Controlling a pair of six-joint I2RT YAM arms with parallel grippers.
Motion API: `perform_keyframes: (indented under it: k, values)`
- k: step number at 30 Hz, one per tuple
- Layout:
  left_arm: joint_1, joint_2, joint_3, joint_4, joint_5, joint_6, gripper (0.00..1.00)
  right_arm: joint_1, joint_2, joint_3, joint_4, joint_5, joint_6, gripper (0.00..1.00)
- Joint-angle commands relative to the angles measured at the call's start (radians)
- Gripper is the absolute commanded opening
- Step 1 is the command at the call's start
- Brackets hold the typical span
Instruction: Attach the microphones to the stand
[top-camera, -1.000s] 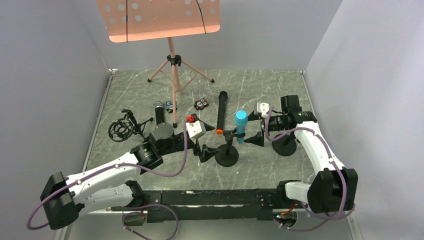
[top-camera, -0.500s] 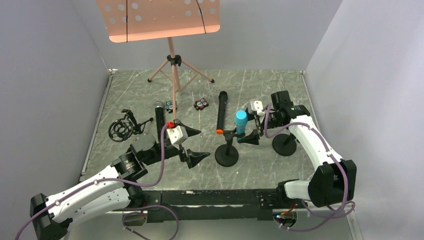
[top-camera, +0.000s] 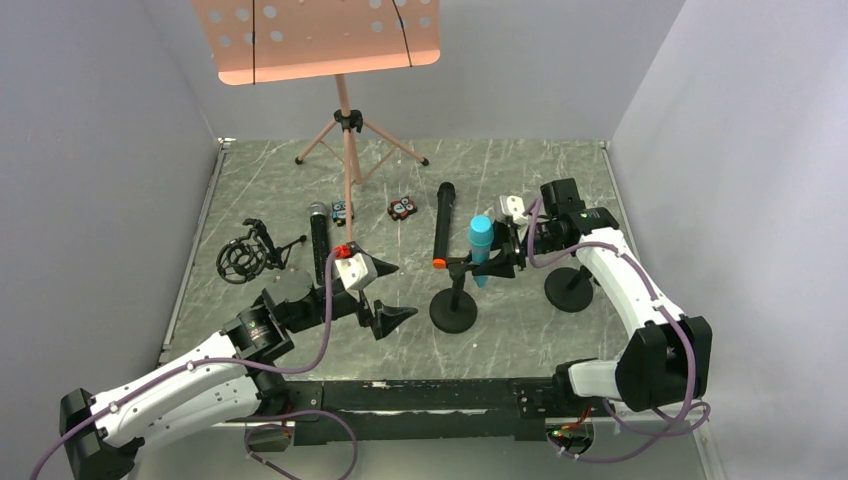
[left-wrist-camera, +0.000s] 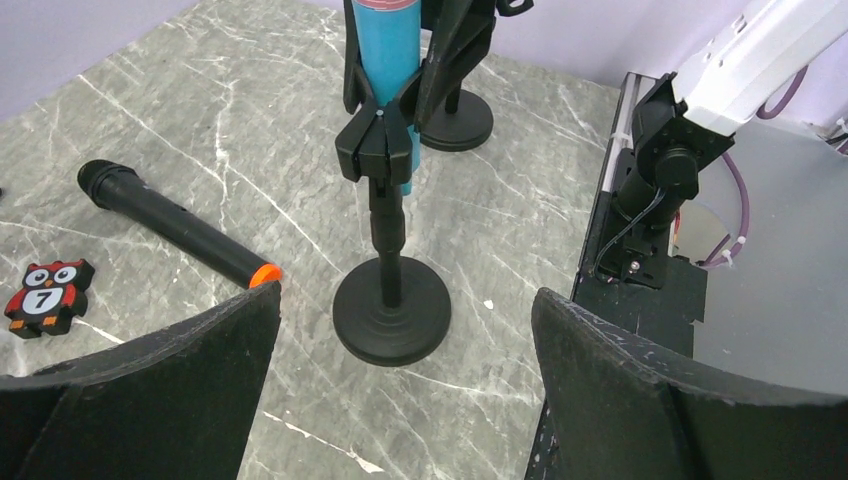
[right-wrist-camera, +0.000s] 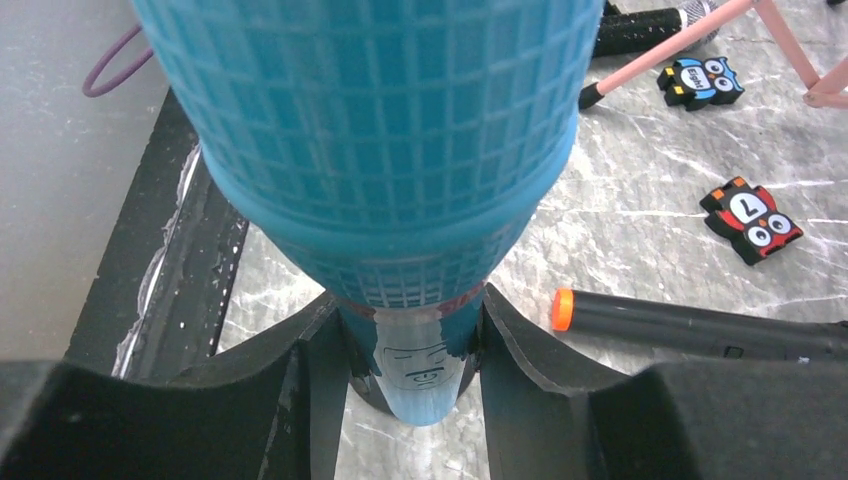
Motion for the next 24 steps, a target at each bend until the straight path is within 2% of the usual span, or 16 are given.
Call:
perform_keyframes:
  k: [1, 5, 12, 20, 24]
  values:
    - [-0.002, -0.021, 0.01, 0.001, -0.019, -0.008, 0.99, -0.013, -0.001, 0.076, 0.098, -0.018, 0.08, 0.33]
    - [-0.002, -0.036, 0.007, -0.005, -0.022, -0.009, 0.99, -0.097, 0.014, 0.141, 0.2, -0.029, 0.19, 0.32]
    - [-0.002, -0.06, 0.0, -0.011, -0.025, -0.008, 0.99, -0.253, 0.11, 0.336, 0.239, -0.015, 0.26, 0.3]
    - [-0.002, -0.074, -0.009, -0.021, -0.041, -0.02, 0.99, -0.299, 0.274, 0.398, 0.756, 0.283, 0.643, 0.3]
    - [-0.002, -0.101, -0.028, -0.031, -0.048, -0.033, 0.99, -0.305, 0.384, 0.458, 0.901, 0.397, 0.742, 0.3]
